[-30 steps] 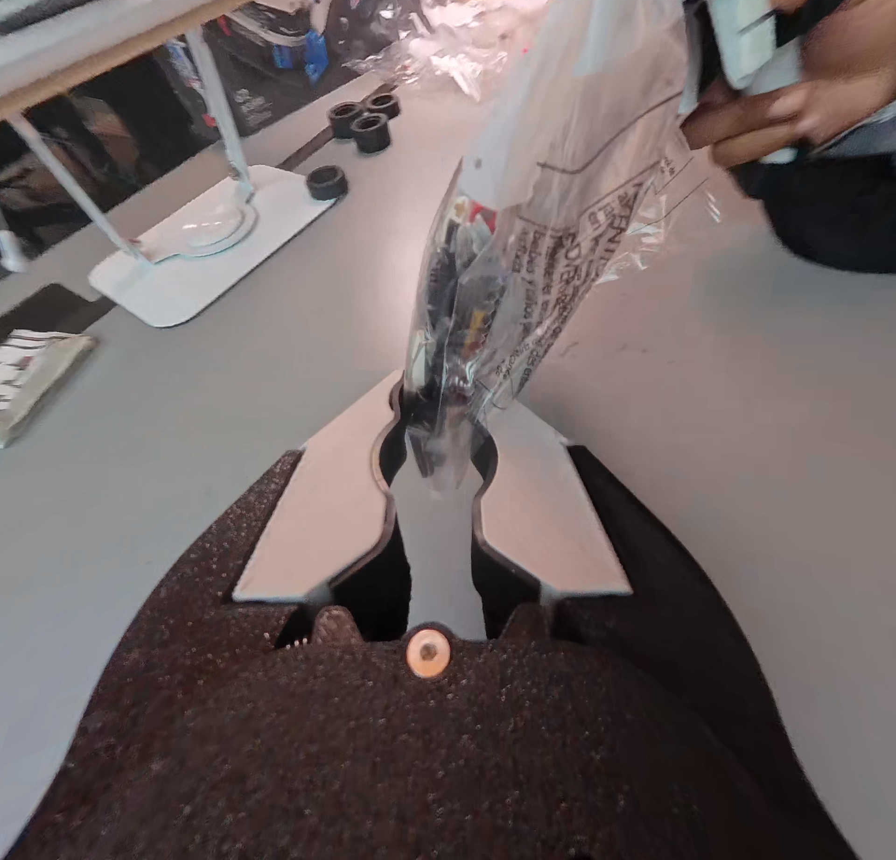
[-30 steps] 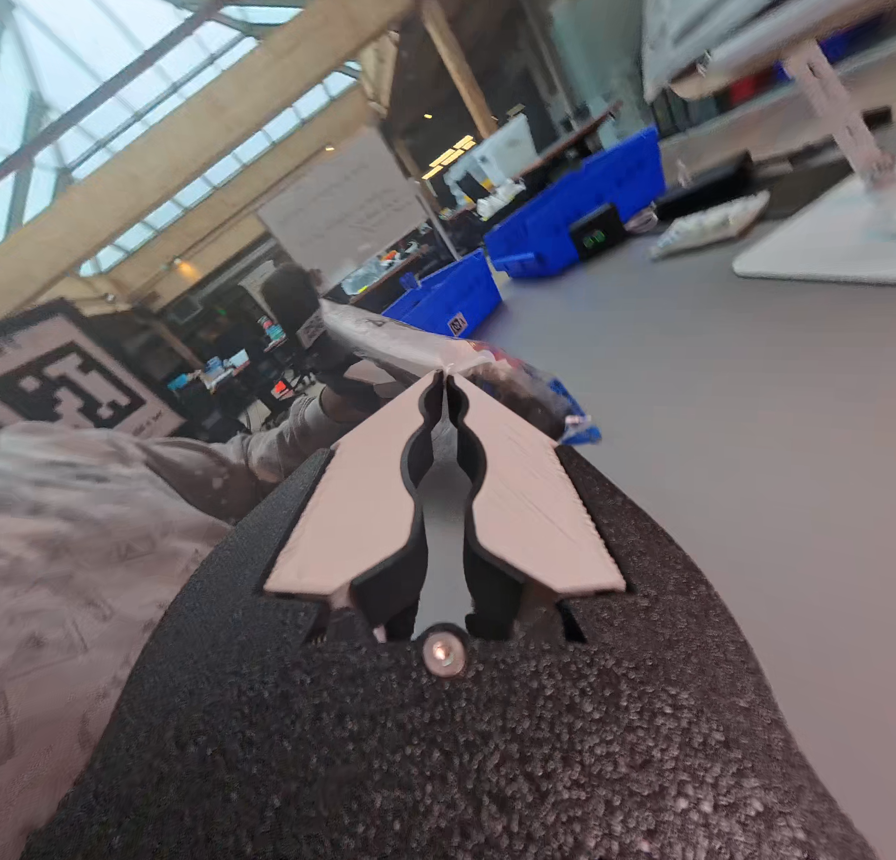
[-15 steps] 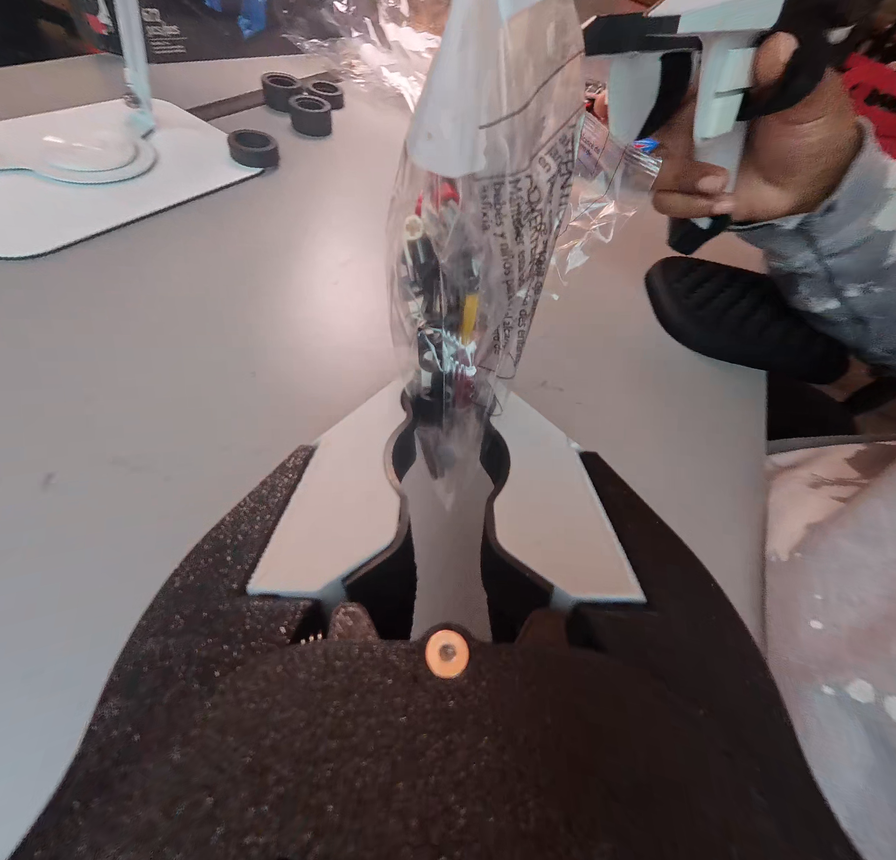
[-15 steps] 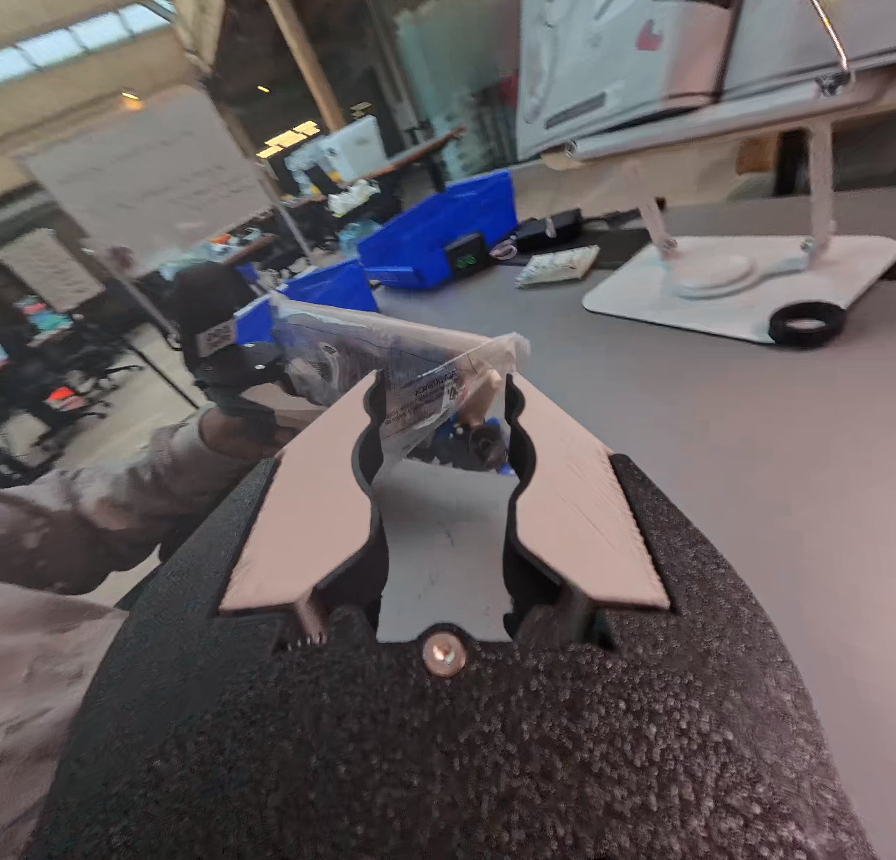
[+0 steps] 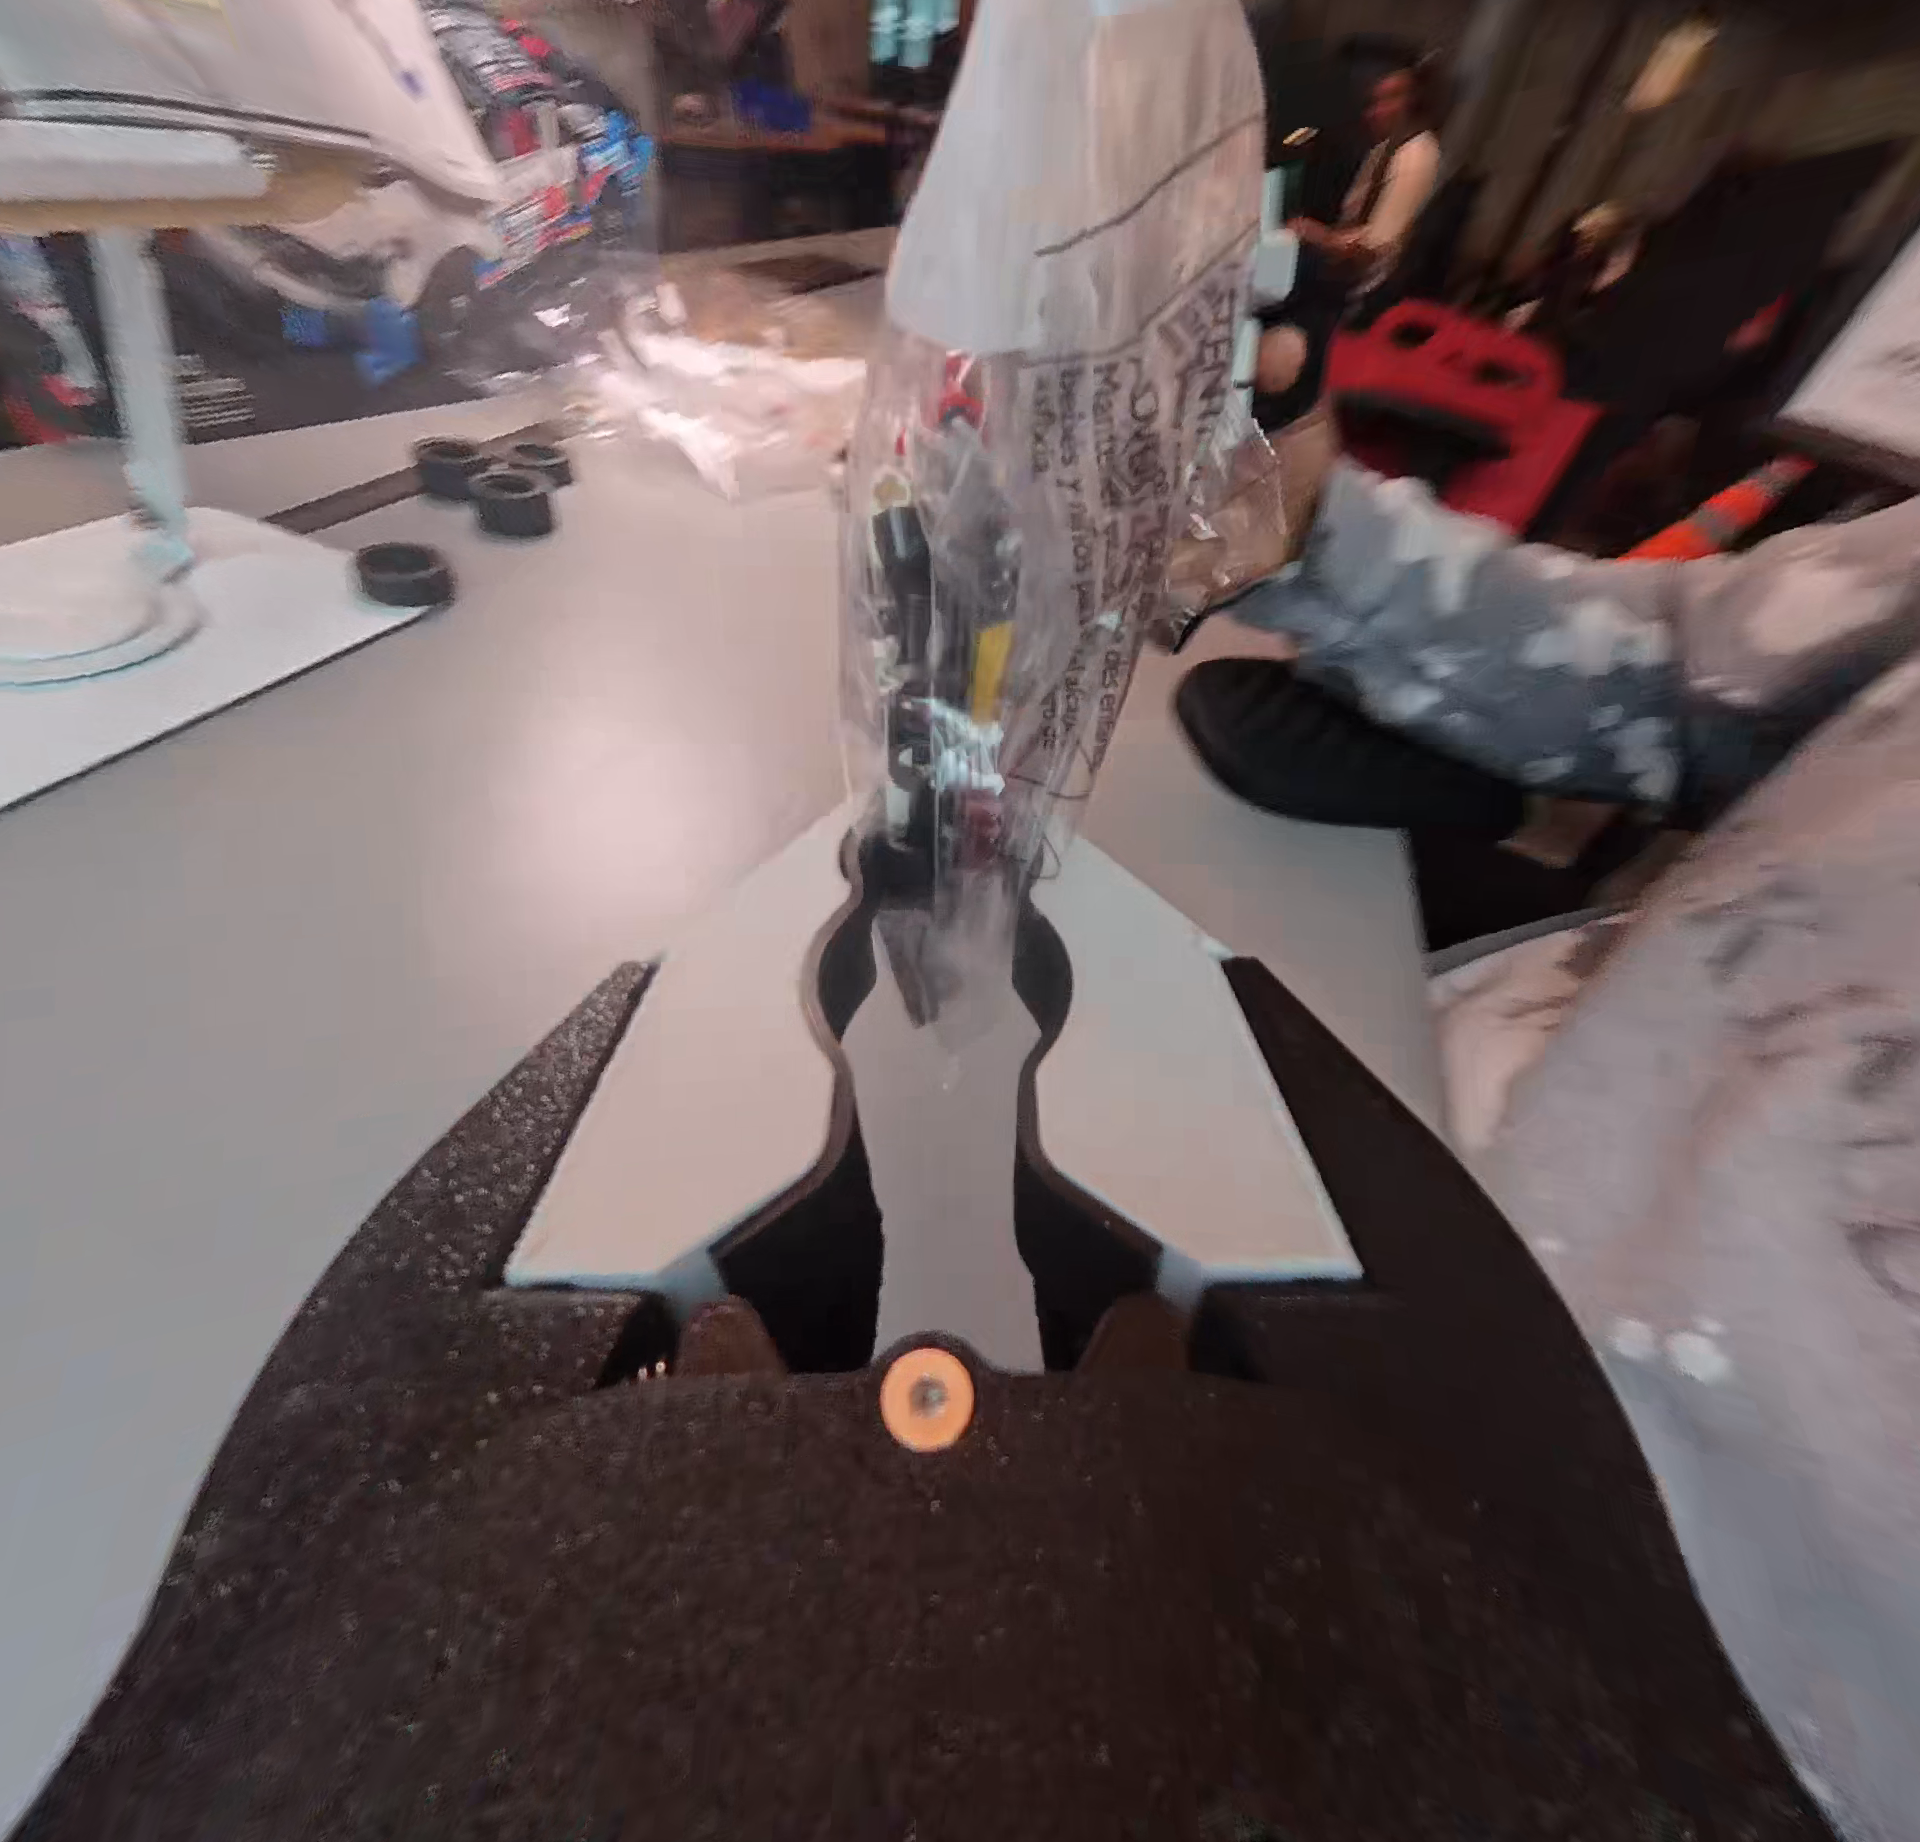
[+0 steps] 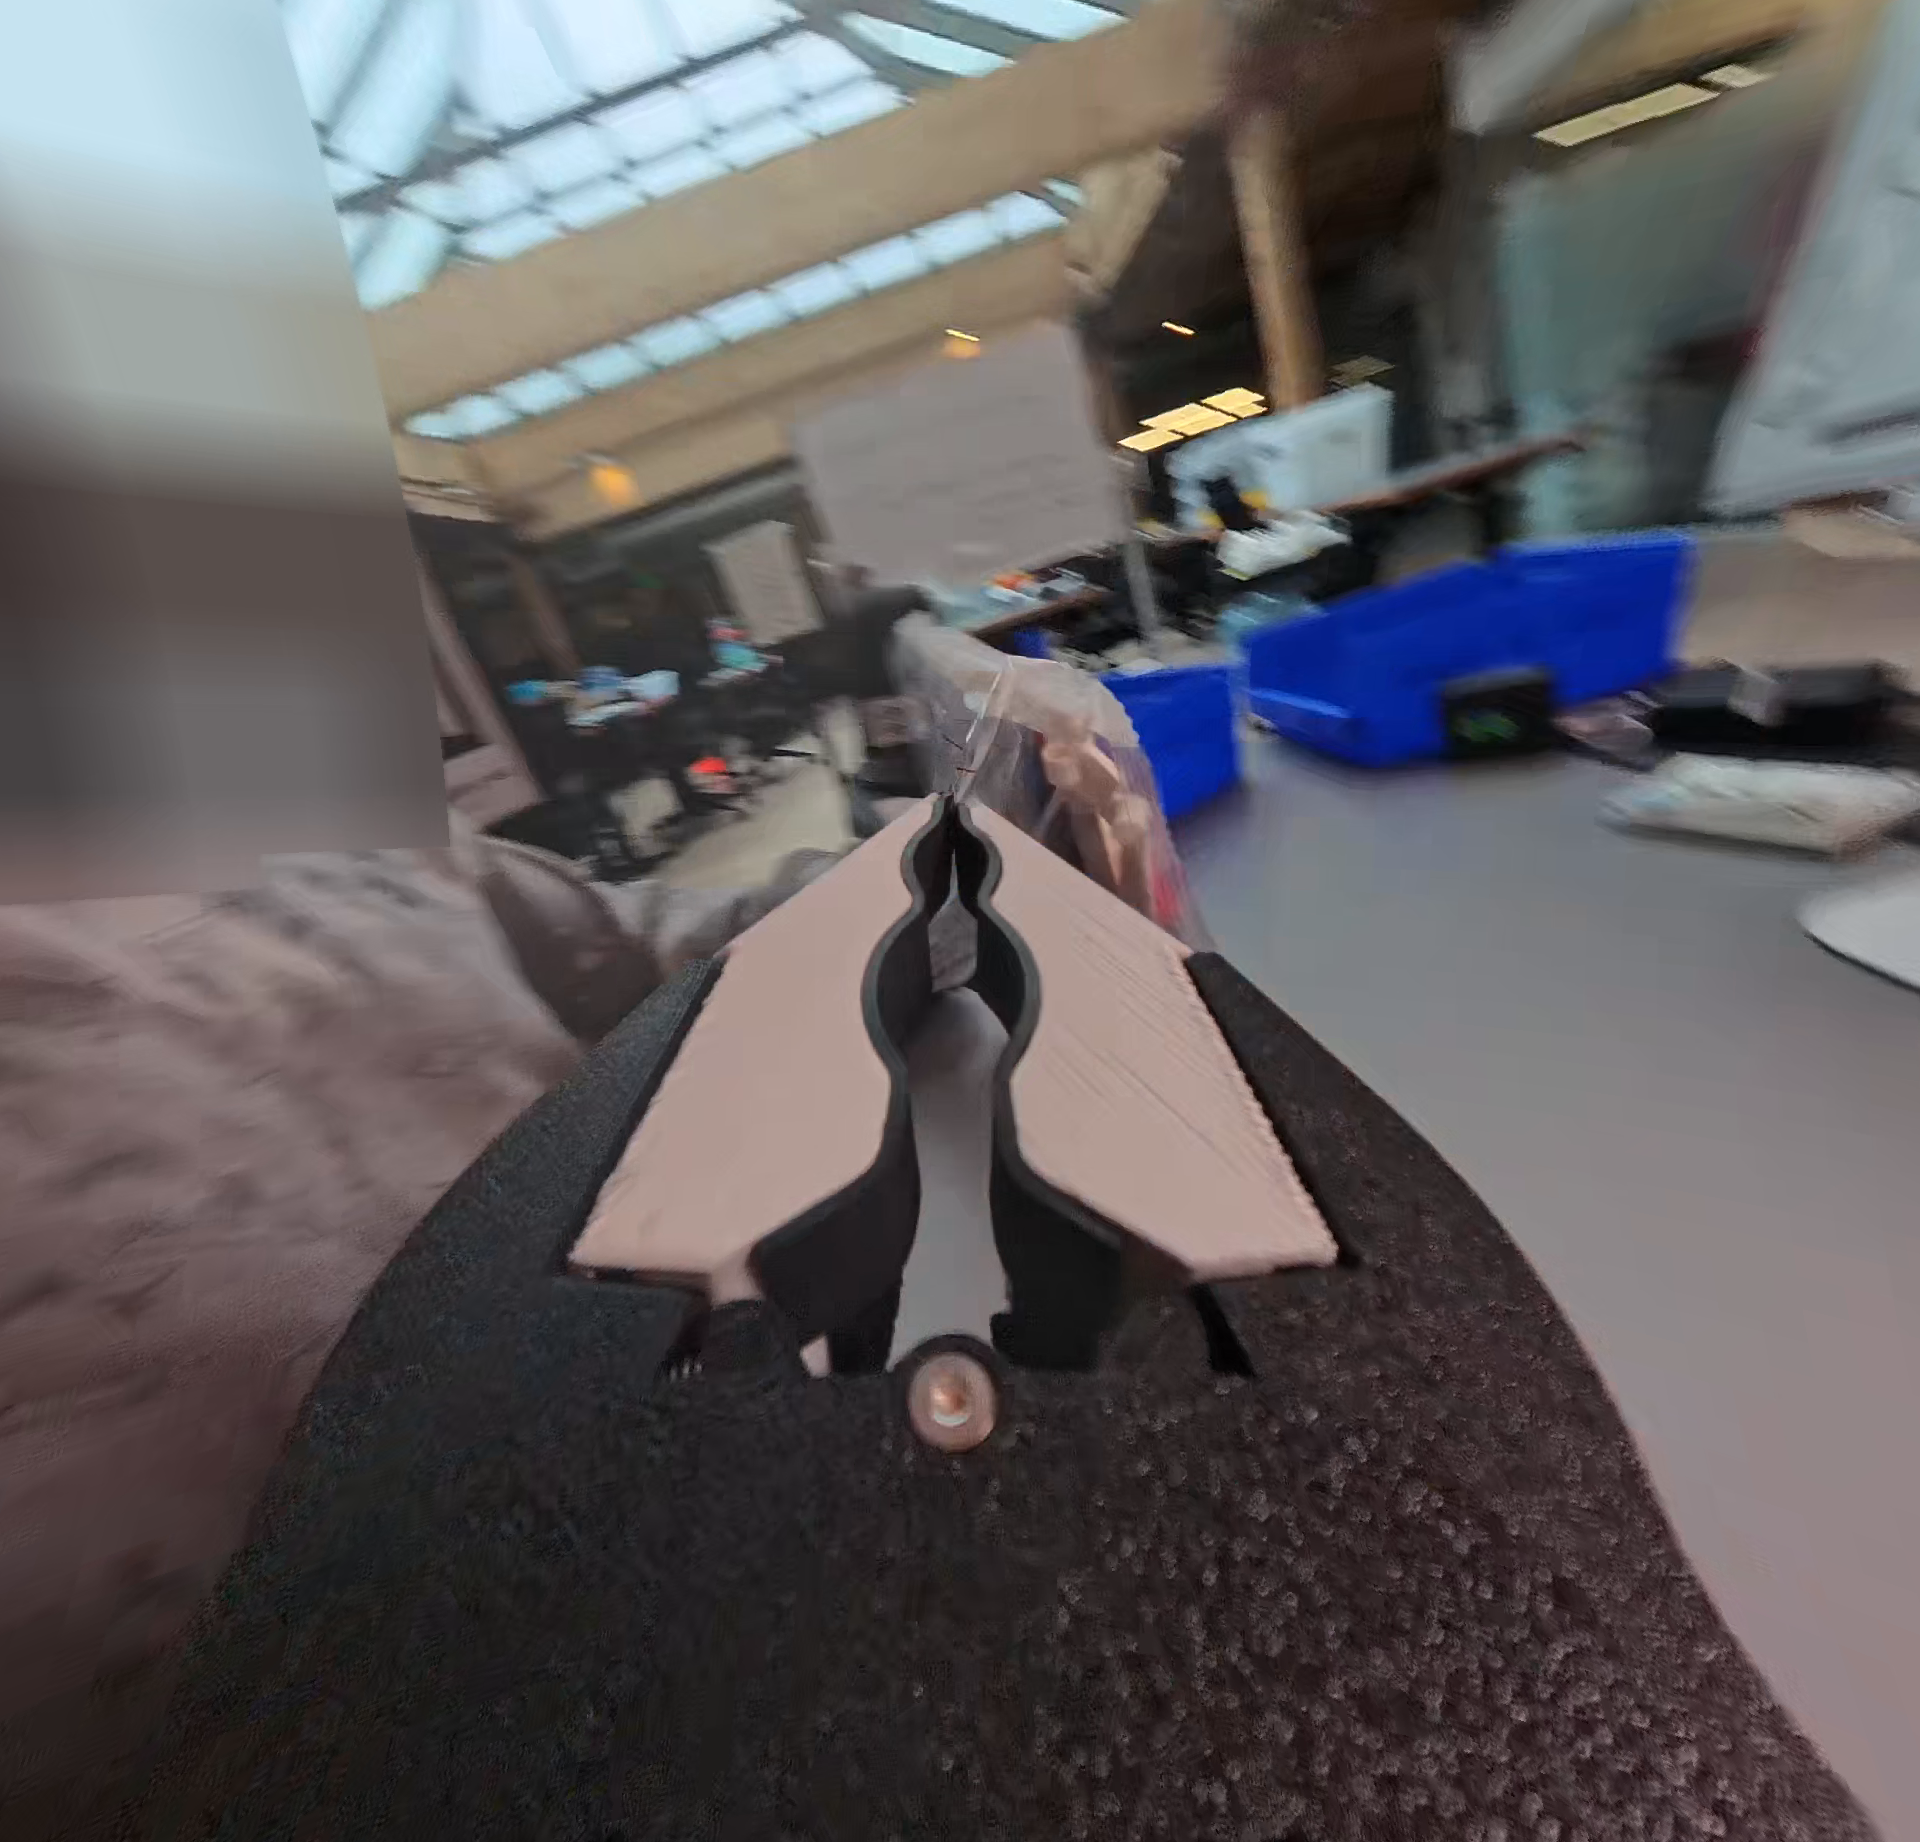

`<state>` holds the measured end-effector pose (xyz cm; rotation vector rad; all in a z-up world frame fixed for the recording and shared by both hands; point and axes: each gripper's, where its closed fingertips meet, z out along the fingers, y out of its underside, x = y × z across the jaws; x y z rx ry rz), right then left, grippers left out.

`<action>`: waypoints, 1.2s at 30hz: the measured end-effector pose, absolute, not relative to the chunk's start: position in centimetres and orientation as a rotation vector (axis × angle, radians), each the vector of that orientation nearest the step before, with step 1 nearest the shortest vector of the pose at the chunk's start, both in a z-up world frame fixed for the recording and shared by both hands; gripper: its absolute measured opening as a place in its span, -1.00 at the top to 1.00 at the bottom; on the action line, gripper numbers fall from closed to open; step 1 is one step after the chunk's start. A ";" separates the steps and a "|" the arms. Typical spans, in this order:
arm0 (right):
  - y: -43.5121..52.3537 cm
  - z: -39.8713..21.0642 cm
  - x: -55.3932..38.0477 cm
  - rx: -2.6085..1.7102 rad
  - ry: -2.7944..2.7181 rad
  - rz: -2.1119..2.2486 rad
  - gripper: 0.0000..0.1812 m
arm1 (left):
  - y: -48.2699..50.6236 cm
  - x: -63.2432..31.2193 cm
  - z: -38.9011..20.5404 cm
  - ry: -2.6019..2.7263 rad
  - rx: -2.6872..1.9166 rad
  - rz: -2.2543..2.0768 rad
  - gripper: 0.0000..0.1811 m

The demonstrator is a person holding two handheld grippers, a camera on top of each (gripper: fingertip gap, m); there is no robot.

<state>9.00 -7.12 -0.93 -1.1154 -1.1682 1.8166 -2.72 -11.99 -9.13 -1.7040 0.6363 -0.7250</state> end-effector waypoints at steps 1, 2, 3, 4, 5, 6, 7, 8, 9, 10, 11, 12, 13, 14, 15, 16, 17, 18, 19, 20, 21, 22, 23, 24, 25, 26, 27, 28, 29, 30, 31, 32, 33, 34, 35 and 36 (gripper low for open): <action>-8.9 0.4 10.2 -0.948 -1.205 1.907 1.00 | -12.9 -1.7 -8.1 0.650 -1.656 -0.872 0.79; -10.3 1.5 11.3 -0.817 -1.218 2.013 1.00 | -14.1 -0.6 -7.0 0.679 -1.585 -1.006 0.79; -11.3 2.2 12.3 -0.714 -1.230 2.113 1.00 | -15.5 0.5 -6.0 0.723 -1.512 -1.121 0.79; -11.3 2.5 13.1 -0.649 -1.199 2.181 1.00 | -16.7 1.4 -5.3 0.764 -1.455 -1.207 0.78; -10.8 2.3 13.6 -0.623 -1.164 2.236 1.00 | -17.3 1.8 -4.8 0.783 -1.416 -1.245 0.78; -9.8 1.9 13.7 -0.646 -1.116 2.261 1.00 | -17.4 1.9 -4.6 0.781 -1.408 -1.250 0.77; -9.2 1.2 13.3 -0.708 -1.098 2.243 1.00 | -17.0 1.5 -4.9 0.764 -1.420 -1.237 0.78; -8.9 0.7 12.8 -0.767 -1.086 2.240 1.00 | -16.7 1.1 -5.3 0.746 -1.442 -1.229 0.78; -9.0 0.5 12.6 -0.797 -1.078 2.241 1.00 | -16.3 0.7 -5.8 0.730 -1.468 -1.221 0.78; -8.6 0.5 12.2 -0.830 -1.062 2.218 1.00 | -16.1 0.5 -6.2 0.720 -1.490 -1.208 0.78; -7.8 0.3 11.7 -0.886 -1.039 2.168 1.00 | -15.9 0.3 -6.3 0.707 -1.501 -1.198 0.78; -6.6 -0.4 10.8 -0.996 -1.023 2.098 1.00 | -15.7 0.1 -6.1 0.686 -1.497 -1.201 0.78; -5.5 -1.5 10.0 -1.111 -1.041 2.005 1.00 | -15.5 -0.2 -6.0 0.667 -1.489 -1.203 0.78; -4.7 -2.9 9.3 -1.209 -1.091 1.874 0.97 | -15.4 -0.5 -5.9 0.657 -1.487 -1.196 0.79; -3.8 -3.9 9.1 -1.280 -1.125 1.743 0.90 | -15.2 -0.8 -6.0 0.652 -1.492 -1.185 0.79; -3.3 -4.2 9.2 -1.309 -1.152 1.658 0.76 | -15.0 -1.1 -6.2 0.651 -1.503 -1.172 0.79; -3.1 -3.8 9.4 -1.318 -1.179 1.604 0.61 | -15.0 -1.3 -6.4 0.653 -1.510 -1.166 0.79; -3.1 -3.0 9.7 -1.303 -1.211 1.561 0.50 | -14.9 -1.5 -6.5 0.653 -1.514 -1.167 0.79; -3.4 -2.1 9.8 -1.269 -1.261 1.517 0.39 | -14.9 -1.5 -6.6 0.658 -1.515 -1.166 0.79; -3.9 -1.4 9.8 -1.239 -1.330 1.472 0.27 | -14.9 -1.4 -6.7 0.678 -1.511 -1.166 0.79; -4.5 -1.1 9.6 -1.231 -1.403 1.447 0.08 | -15.2 -1.3 -6.7 0.706 -1.498 -1.170 0.79; -5.1 -1.2 9.2 -1.246 -1.473 1.447 -0.08 | -15.5 -1.1 -6.5 0.730 -1.479 -1.179 0.79; -5.6 -1.8 8.6 -1.268 -1.533 1.455 -0.18 | -15.8 -0.9 -6.2 0.750 -1.450 -1.191 0.79; -6.4 -2.7 8.0 -1.270 -1.595 1.485 -0.23 | -16.2 -0.7 -5.8 0.769 -1.416 -1.205 0.79; -7.8 -3.7 7.6 -1.249 -1.660 1.562 -0.21 | -16.7 -0.5 -5.3 0.787 -1.381 -1.222 0.79; -9.2 -4.0 7.3 -1.193 -1.689 1.660 -0.06 | -17.2 -0.4 -4.9 0.808 -1.352 -1.234 0.79; -10.3 -3.4 7.3 -1.090 -1.664 1.769 0.30 | -17.7 -0.3 -4.8 0.829 -1.335 -1.237 0.79; -11.0 -2.4 7.7 -0.987 -1.630 1.853 0.67 | -17.8 -0.5 -4.7 0.828 -1.332 -1.230 0.79; -11.1 -2.1 7.8 -0.928 -1.613 1.854 0.87 | -17.8 -0.9 -4.8 0.825 -1.336 -1.225 0.79; -11.2 -2.5 7.8 -0.902 -1.638 1.805 0.90 | -17.9 -1.0 -5.1 0.832 -1.344 -1.229 0.79; -11.1 -2.6 7.8 -0.894 -1.640 1.789 0.90 | -17.8 -1.1 -5.4 0.836 -1.359 -1.221 0.79; -10.8 -2.6 7.9 -0.899 -1.637 1.770 0.91 | -17.5 -1.1 -5.9 0.836 -1.388 -1.206 0.78; -10.5 -2.6 8.0 -0.901 -1.640 1.741 0.90 | -17.1 -1.2 -6.3 0.832 -1.414 -1.192 0.78; -10.4 -2.5 8.1 -0.901 -1.643 1.724 0.90 | -16.7 -1.2 -6.6 0.826 -1.438 -1.183 0.78; -10.3 -2.5 8.1 -0.914 -1.654 1.702 0.90 | -16.4 -1.2 -6.9 0.824 -1.464 -1.173 0.76; -10.2 -2.8 8.1 -0.936 -1.682 1.664 0.90 | -16.1 -1.3 -7.1 0.826 -1.487 -1.154 0.71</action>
